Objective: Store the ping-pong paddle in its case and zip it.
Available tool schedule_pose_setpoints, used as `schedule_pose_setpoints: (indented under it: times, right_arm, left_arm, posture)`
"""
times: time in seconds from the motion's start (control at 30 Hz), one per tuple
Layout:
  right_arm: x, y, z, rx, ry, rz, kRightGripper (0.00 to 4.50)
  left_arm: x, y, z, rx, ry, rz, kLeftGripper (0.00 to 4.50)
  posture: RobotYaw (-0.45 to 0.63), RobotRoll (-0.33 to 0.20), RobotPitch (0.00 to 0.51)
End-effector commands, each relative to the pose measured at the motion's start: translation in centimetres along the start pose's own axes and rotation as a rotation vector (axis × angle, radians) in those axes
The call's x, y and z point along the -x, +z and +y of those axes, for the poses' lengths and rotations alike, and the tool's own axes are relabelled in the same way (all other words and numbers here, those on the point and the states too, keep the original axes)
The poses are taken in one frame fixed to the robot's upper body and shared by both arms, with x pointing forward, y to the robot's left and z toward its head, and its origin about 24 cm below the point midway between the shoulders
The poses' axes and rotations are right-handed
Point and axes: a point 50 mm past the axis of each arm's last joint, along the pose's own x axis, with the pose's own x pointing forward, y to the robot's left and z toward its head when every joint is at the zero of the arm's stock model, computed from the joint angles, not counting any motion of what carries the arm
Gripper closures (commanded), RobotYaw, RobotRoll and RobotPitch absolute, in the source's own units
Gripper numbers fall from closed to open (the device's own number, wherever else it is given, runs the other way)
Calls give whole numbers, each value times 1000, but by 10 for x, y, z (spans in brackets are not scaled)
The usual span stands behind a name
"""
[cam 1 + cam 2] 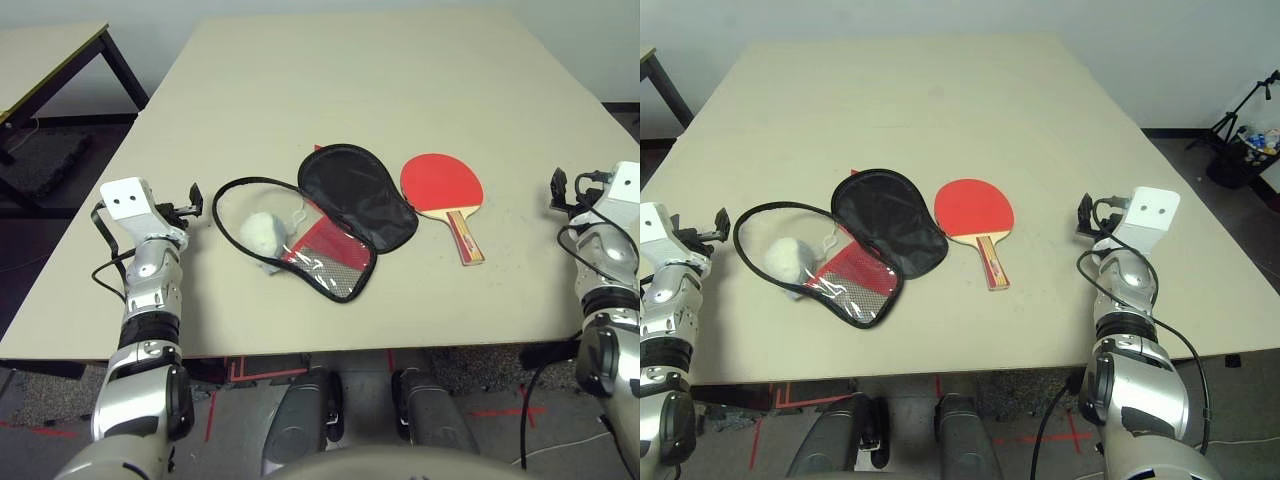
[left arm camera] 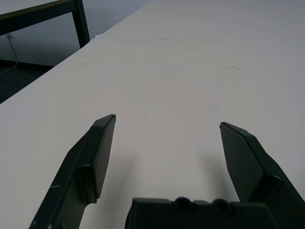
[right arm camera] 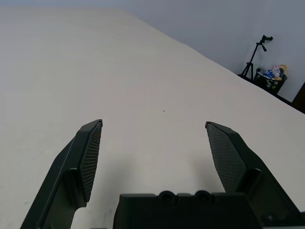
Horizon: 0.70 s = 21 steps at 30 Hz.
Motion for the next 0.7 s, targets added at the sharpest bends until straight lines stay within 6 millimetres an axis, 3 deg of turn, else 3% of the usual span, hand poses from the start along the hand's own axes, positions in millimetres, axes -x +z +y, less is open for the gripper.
schedule_pose_setpoints:
  times: [0.03,0.2,0.37,0.53,0.7]
  right_arm:
    - [0,-1,-1,9,6,17,22]
    - [0,0,-3,20,14,22,22]
    - [-2,3,-3,25,27,29,22]
    - [-6,9,-2,25,51,79,22]
    - [-8,27,6,48,147,177,22]
  left_arm:
    - [1,-3,0,3,-1,13,0]
    - [-2,-1,-10,-1,-44,10,0]
    - [-9,12,-5,-12,-59,-17,0]
    - [-20,44,1,-42,-111,-102,0]
    - [-32,90,5,-56,-191,-198,0]
  posture:
    - [-22,0,130]
    - [-31,0,139]
    - [-36,0,140]
    - [-42,0,131]
    - [-50,0,119]
